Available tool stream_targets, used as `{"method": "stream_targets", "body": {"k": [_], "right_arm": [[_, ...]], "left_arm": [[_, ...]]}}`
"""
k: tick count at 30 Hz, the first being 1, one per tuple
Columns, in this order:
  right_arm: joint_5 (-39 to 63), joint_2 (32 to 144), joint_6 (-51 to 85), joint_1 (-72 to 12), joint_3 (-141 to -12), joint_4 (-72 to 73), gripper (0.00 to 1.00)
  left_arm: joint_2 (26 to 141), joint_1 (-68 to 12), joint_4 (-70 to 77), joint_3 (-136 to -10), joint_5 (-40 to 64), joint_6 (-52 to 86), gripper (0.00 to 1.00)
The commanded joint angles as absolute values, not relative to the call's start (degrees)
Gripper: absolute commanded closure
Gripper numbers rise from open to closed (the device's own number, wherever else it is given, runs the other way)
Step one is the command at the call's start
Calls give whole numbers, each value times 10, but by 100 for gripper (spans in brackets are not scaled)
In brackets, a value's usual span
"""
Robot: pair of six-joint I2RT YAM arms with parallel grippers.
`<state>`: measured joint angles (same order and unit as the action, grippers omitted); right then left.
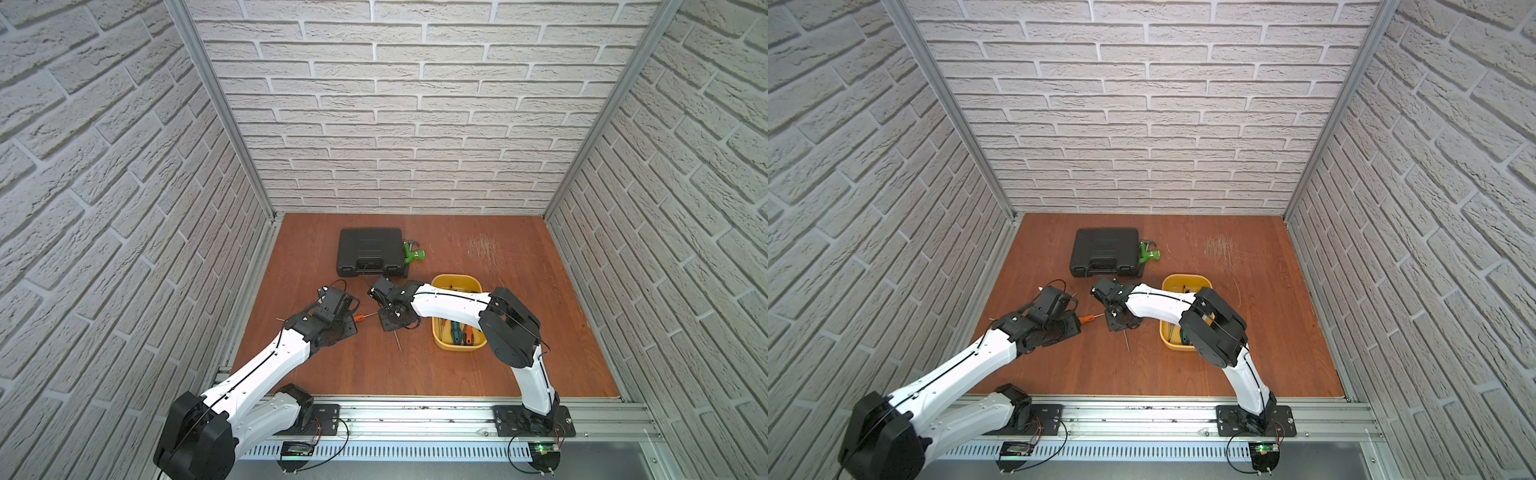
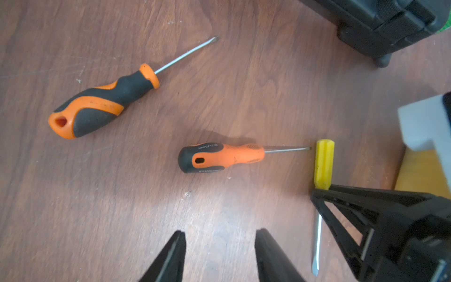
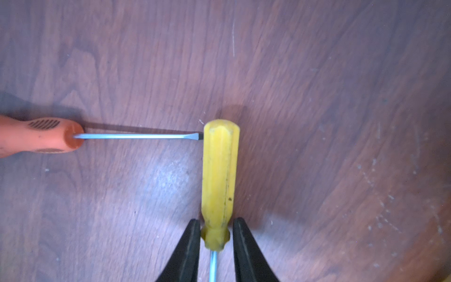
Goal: Put the screwdriver on the desktop into the storage box
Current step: Pick up the screwdriver from the center of the board.
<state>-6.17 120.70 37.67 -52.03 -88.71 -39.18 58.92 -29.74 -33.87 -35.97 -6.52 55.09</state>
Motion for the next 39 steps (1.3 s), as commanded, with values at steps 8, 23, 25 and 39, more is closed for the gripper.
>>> {"method": "stream_targets", "body": {"k": [8,23,25,39], "right_arm": [[-70,1224,373,-524,-891,-390,71],[-70,1235,363,-524,-909,-394,80],[-70,1226,362,-525,-904,-390,82],[-72,1137,383,-524,-808,-341,93]], "left_arm": [[597,-293,-321,-352,-59,545,50],[609,-285,-317,-359,-58,544,47],[619,-281,-309,-361,-53,543,46],[717,-220,-269,-430,-8,504,44]]}}
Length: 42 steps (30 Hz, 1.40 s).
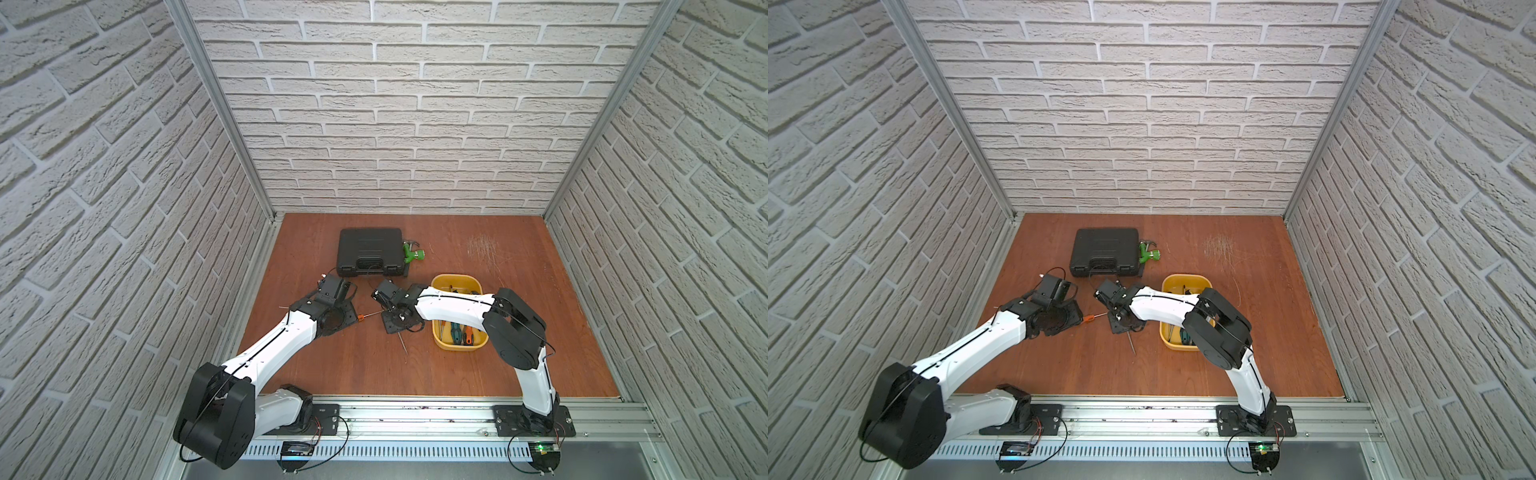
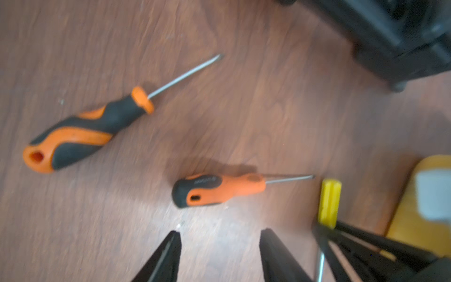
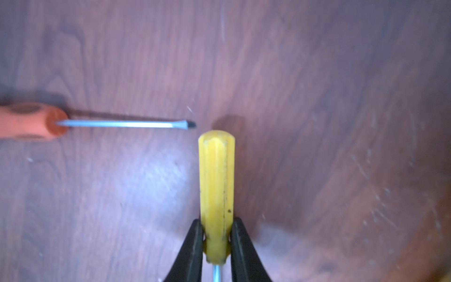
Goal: Put the screwdriver on the desktop into the storage box
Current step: Pick up the screwdriver from the center of the board, then adjust the screwdriver at the center of the board.
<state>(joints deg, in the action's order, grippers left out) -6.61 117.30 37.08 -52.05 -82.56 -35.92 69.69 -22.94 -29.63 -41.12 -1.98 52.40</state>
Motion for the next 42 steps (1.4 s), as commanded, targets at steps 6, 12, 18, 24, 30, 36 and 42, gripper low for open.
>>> {"method": "stream_targets", "body": {"k": [6,12,18,24,30,36,42], "right_arm": [[-68,1089,398,-525,-763,-322,97],[-65,1079,403,-524,-751,-318,98],[-56,1088,406,-525,-752,-314,98],[-45,1100,411,-524,-753,-305,98],[-44,1103,410,-525,-755,-307,98],[-41,1105,412,-524,-754,-307,98],[-31,1115,417,-526,-748,-299,98]], "left_arm": [[787,-217,-235,-440,-7,499,45],[839,-216,-205,-430,-9,500,47],[848,-217,-205,-419,-7,499,47],[817,-233,-209,-394,4,516,47],[808,-274,-214,-380,3,532,48],[786,-301,-226,-369,-16,545,47],[772,-306,-240,-373,-27,546,46]]}}
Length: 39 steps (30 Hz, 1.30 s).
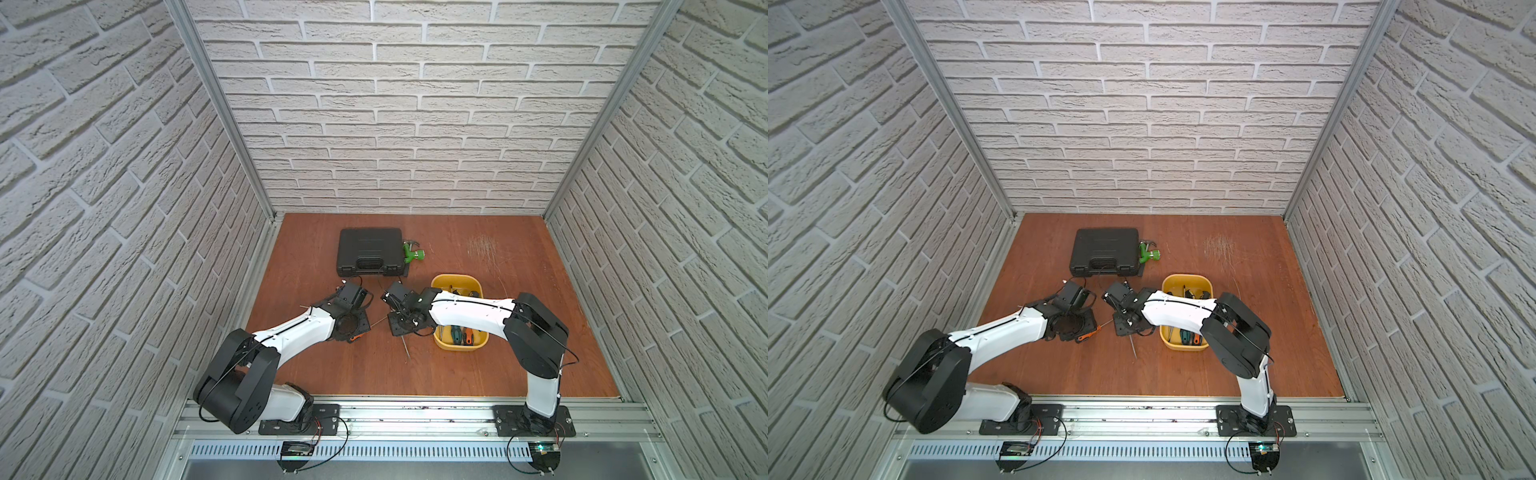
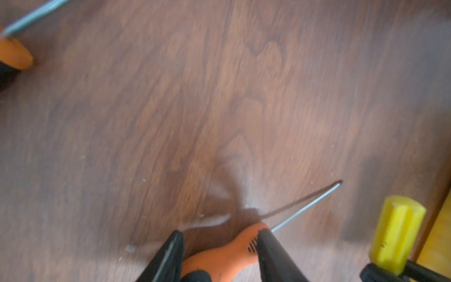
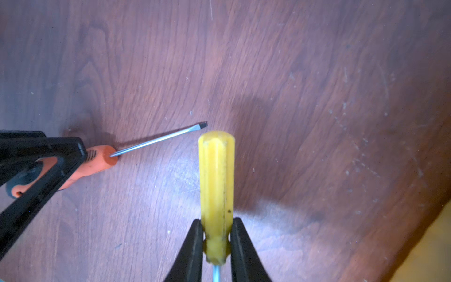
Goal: Put the screwdriver on the desktop into the storage box
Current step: Adjust the screwdriver at the center of the board.
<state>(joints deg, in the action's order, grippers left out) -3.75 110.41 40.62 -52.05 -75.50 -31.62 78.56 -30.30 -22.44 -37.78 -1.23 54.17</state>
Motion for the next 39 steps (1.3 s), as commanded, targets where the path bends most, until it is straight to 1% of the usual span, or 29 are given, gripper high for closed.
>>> {"method": "stream_targets", "body": {"k": [1,7,14,19,24,30,38,39], "right_arm": [[-29,1118,416,-526,-750,-300,98],[-25,1150,409,-526,-787,-317,98],[-11,1182,402,-527,-833,-332,98],[-9,1192,393,-527,-857,-347,98],[-5,1199,388,-527,-878,-359,98],[-12,1179,383,-527,-880,-366,98],[-26,1137,380,-527,-876,-373,98],[-28,1119,380,-527,-875,-374,98]], "left_arm": [[767,-307,-243,-373,-29,545,46],[724,-325,-256,-372,-44,529,41],[694,-336,-263,-360,-43,519,40],[663,-350,-276,-362,-61,513,37],[656,-355,-289,-365,-65,508,36],[625,-356,-309,-367,-82,507,34],[594,-352,-351,-399,-101,489,33],[591,-352,-354,-402,-102,487,34]]}}
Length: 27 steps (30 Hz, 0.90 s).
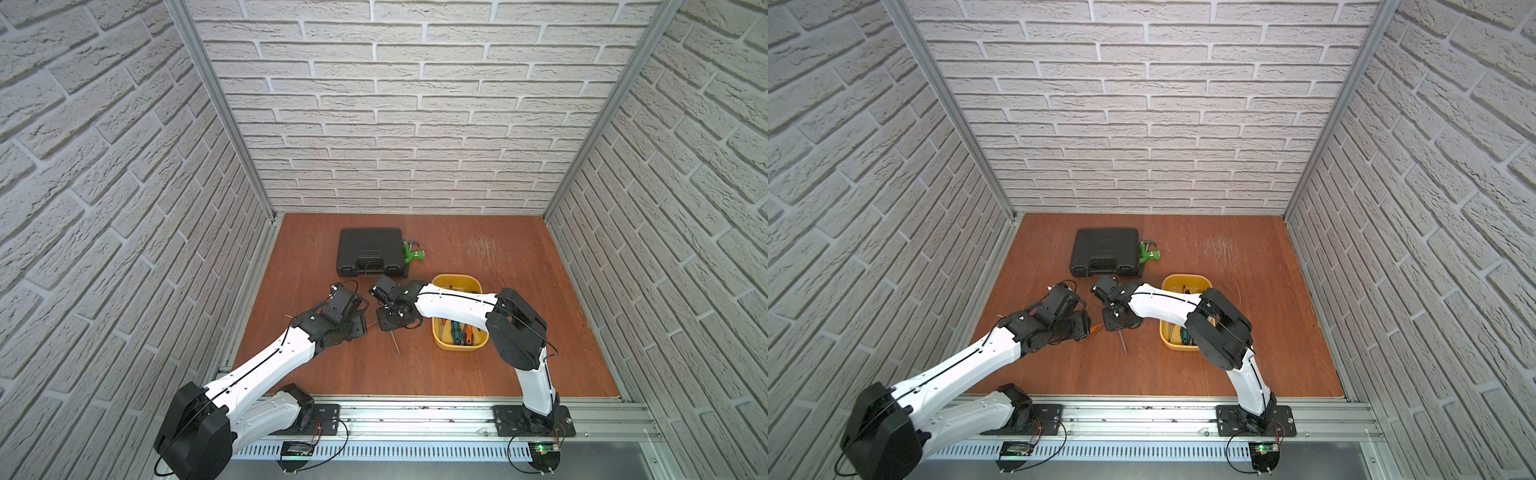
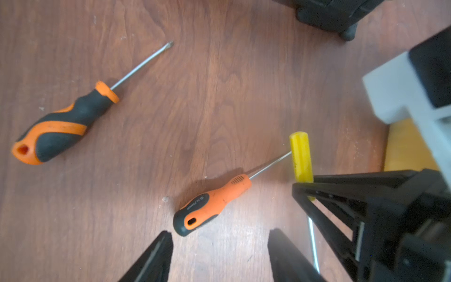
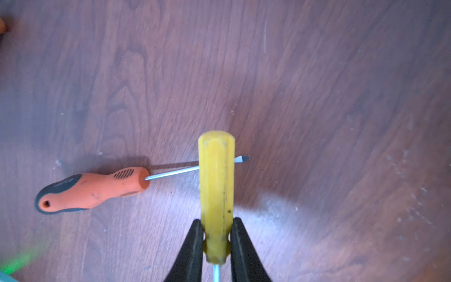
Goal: Put the screwdriver on the desktop into the storage box
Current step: Adjust the screwdriver at the center of the board, then place the screwdriver in the storage box.
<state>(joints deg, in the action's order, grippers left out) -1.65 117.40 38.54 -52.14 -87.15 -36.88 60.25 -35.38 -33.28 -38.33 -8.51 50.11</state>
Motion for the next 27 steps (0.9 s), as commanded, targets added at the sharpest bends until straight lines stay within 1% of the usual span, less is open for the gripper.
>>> {"method": "stream_targets", "body": {"k": [1,8,15,22,27], "right_arm": [[-30,1110,379,-527,-873,-375,98],[-53,1049,374,-526,-855,-380,98],[-84,963,370,-519,-820,-380,97],[-104,861,372,-474,-763,-383,97],[-110,784,368,-418,-717,-395,95]], "left_arm": [[587,-352,-356,-404,-102,486,33],[584,-356,-353,-411,-90,483,34],[594,-364,-345,-415,-89,482,34],[597,-367,-338,-415,-88,482,34],[595,-368,-332,-409,-86,483,34]]}}
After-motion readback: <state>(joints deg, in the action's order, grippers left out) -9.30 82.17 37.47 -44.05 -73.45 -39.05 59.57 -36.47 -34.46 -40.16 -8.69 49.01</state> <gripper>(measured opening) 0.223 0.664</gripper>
